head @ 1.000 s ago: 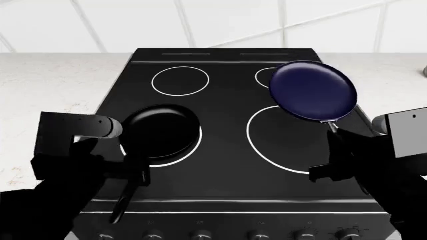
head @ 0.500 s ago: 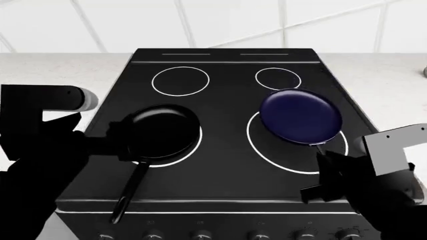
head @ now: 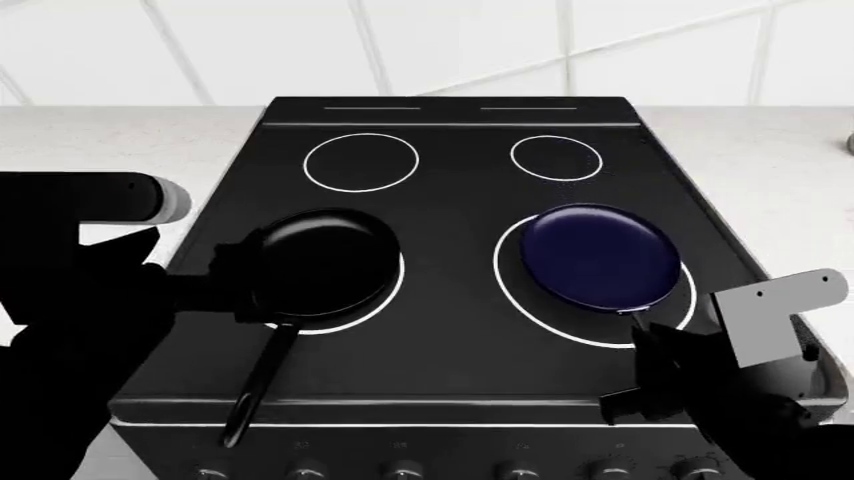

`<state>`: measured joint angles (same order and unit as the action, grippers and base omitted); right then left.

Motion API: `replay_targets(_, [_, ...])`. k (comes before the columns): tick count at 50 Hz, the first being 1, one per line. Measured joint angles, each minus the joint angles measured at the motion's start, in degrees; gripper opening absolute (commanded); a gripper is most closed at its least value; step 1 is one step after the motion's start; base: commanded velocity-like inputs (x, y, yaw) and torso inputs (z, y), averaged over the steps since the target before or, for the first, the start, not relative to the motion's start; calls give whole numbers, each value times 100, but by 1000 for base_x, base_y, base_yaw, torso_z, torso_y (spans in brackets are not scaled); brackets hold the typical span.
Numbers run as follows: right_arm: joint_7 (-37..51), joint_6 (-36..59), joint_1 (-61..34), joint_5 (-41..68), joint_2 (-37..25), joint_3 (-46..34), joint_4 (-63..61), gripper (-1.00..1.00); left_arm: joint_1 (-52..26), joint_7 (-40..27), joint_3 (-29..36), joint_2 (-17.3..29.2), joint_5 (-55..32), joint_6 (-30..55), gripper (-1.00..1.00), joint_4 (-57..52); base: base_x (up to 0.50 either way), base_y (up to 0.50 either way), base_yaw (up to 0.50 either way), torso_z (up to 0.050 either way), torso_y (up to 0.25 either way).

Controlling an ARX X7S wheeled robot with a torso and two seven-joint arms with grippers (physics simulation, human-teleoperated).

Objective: Place both pans onto different burners. Then place the eggplant and the dumpling on different pans.

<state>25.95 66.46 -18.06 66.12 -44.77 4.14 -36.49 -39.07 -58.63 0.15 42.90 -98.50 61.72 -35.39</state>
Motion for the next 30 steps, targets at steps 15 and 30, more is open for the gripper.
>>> replay_targets(15, [-86,-99,61,-178,-25,-144,128,-100,30,-10,4,43,-24,-62,100,-19,0,0,0,1,1])
replay_targets(30, [-123,-140,92,-274,-45,-266,222,-100,71,-29,-10,91,-67,-133,100,-51,0,0,0,1,1])
